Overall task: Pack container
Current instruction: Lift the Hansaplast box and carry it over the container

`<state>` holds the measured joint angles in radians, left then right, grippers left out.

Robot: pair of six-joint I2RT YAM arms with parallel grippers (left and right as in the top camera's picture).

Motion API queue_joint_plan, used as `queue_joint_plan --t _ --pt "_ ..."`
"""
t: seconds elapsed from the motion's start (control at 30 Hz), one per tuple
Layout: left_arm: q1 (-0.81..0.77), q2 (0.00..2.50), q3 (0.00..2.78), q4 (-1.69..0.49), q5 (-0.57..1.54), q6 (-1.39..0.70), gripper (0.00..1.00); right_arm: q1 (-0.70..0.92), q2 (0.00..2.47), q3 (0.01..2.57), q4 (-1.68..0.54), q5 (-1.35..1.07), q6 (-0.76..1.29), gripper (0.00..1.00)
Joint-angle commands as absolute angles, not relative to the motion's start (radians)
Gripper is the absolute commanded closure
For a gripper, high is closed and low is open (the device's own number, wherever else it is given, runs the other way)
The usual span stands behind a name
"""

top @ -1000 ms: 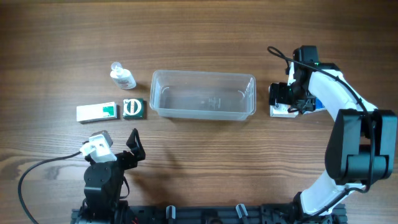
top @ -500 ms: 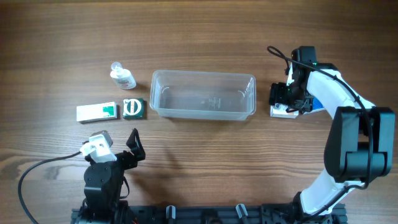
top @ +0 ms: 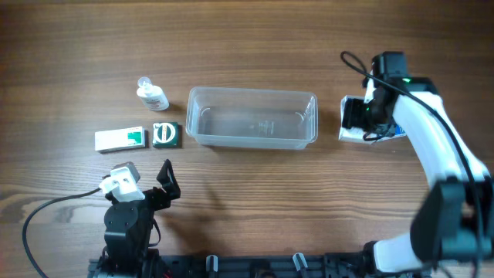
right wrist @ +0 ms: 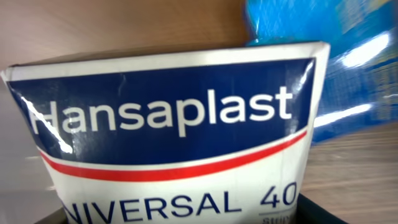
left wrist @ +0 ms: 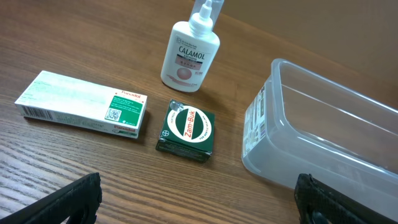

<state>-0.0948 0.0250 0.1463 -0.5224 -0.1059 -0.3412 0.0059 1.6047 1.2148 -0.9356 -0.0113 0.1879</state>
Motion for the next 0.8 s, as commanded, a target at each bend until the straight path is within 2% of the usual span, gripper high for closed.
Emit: queue_joint_plan --t 0.0,0.13,0.3,0.5,0.77 --pt "-0.087 0.016 0.144 -0.519 -0.098 -0.321 0.00 0.049 1.393 1.259 -0.961 -0.038 0.255 0.34" --pt "-0.087 0.016 0.144 -0.519 -0.097 -0.321 0.00 0.137 1.267 1.259 -0.986 -0.053 0.349 0.36" --pt "-0.087 0.016 0.144 -0.519 -0.097 -0.321 0.00 0.303 1.258 1.254 -0.980 -0.014 0.471 0.38" --pt "-0.087 0.016 0.144 -0.519 -0.098 -0.321 0.00 0.440 1.384 1.250 -0.896 0.065 0.562 0.37" --pt "-0.087 0.016 0.144 -0.519 -0.098 -0.321 0.00 0.457 1.613 1.250 -0.799 0.118 0.629 0.36"
